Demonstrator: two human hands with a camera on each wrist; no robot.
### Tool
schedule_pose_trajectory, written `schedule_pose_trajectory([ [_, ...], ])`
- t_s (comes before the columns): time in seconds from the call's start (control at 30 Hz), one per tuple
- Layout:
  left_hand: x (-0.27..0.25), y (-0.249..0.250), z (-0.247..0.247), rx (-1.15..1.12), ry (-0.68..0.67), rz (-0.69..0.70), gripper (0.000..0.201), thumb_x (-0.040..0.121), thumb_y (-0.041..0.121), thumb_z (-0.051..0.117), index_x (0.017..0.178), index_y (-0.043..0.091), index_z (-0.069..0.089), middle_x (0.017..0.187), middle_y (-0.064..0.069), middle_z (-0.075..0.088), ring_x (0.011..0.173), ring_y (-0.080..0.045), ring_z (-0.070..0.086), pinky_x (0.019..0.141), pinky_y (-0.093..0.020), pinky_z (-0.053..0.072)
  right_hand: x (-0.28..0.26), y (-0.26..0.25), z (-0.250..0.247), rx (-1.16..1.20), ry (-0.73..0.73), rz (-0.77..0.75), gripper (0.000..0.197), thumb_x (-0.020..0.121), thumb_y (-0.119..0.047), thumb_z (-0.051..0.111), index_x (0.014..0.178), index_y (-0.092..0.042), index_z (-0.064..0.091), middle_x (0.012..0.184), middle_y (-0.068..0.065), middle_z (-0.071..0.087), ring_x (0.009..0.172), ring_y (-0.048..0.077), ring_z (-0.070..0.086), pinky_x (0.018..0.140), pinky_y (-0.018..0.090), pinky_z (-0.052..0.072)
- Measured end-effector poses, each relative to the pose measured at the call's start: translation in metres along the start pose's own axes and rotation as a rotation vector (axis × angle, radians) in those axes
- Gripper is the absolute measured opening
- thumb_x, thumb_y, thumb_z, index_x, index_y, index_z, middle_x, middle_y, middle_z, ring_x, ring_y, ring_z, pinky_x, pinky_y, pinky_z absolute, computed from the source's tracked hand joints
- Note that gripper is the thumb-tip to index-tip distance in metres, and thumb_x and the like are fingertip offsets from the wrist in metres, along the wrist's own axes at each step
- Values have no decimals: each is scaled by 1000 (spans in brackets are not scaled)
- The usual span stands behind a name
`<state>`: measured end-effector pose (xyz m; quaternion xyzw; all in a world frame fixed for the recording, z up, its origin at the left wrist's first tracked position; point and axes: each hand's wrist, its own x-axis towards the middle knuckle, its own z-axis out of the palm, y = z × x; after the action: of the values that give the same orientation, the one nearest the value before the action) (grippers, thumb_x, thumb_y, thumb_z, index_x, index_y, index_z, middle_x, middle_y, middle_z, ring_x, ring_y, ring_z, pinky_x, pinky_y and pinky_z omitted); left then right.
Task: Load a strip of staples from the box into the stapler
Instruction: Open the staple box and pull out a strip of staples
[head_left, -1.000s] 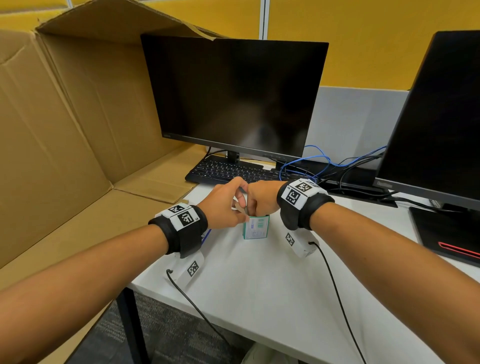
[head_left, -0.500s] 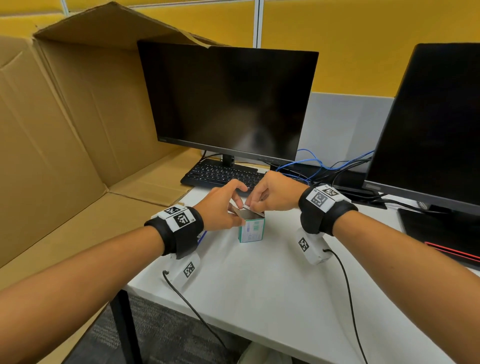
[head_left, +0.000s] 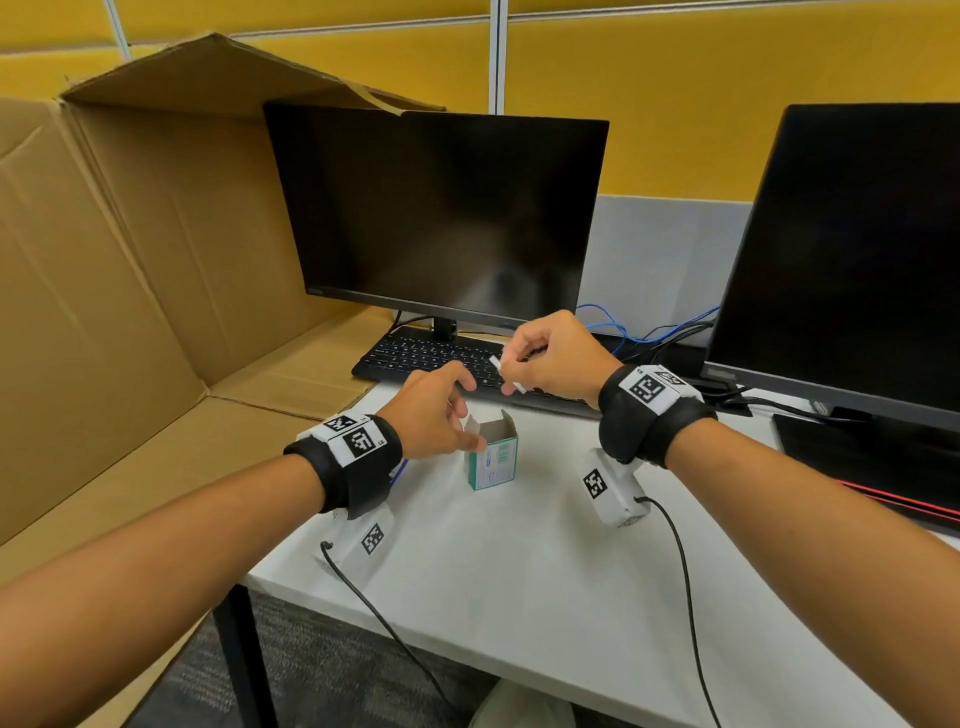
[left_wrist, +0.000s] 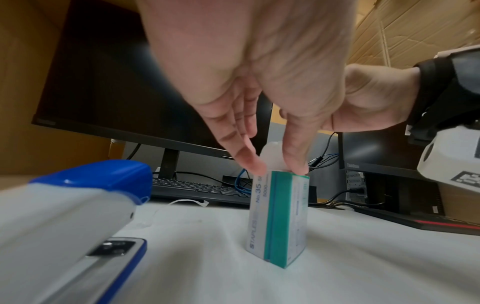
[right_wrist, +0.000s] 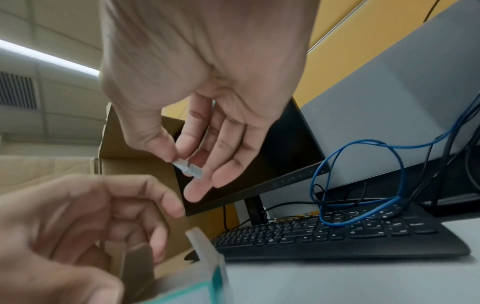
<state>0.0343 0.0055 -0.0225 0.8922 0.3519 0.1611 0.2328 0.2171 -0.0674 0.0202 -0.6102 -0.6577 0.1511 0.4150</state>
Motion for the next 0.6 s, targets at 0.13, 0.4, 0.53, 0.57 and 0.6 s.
schedule_pose_trajectory([
  [0.13, -1, 5, 3, -53, 32, 9, 63, 65, 23, 88, 114, 27, 49, 97, 1, 63, 87, -14, 65, 73, -27, 56, -8, 8, 9, -39, -118, 103, 7, 82, -3, 67, 80, 4, 67, 78, 18, 73, 71, 23, 76, 67, 40, 62],
  [0.4, -3, 9, 7, -124, 6, 43, 58, 68, 5, 84, 115, 19, 52, 103, -4, 61, 86, -18, 71, 71, -28, 62, -12, 16, 20, -39, -121, 176, 15, 78, 0, 69, 93, -5, 67, 81, 12, 73, 70, 21, 74, 70, 39, 62],
  [0.53, -3, 6, 9, -65, 36, 79, 51, 71, 7, 83, 114, 17, 57, 107, -2, 63, 91, -14, 68, 76, -28, 61, -13, 16, 18, -16, -106, 142, 42, 81, 4, 65, 118, -15, 62, 84, 12, 75, 69, 20, 75, 65, 31, 61],
  [0.57, -3, 4, 9, -52, 49, 84, 49, 71, 10, 83, 112, 18, 59, 108, -1, 63, 92, -13, 67, 77, -28, 61, -12, 16, 18, -16, -107, 139, 45, 82, 4, 63, 121, -17, 61, 86, 12, 75, 69, 20, 75, 65, 30, 60],
  [0.6, -3, 3, 9, -40, 59, 90, 47, 71, 13, 84, 111, 19, 60, 109, 0, 63, 94, -12, 65, 77, -27, 61, -13, 16, 17, -18, -108, 142, 45, 84, 3, 62, 123, -17, 61, 89, 13, 75, 70, 20, 76, 66, 30, 61],
])
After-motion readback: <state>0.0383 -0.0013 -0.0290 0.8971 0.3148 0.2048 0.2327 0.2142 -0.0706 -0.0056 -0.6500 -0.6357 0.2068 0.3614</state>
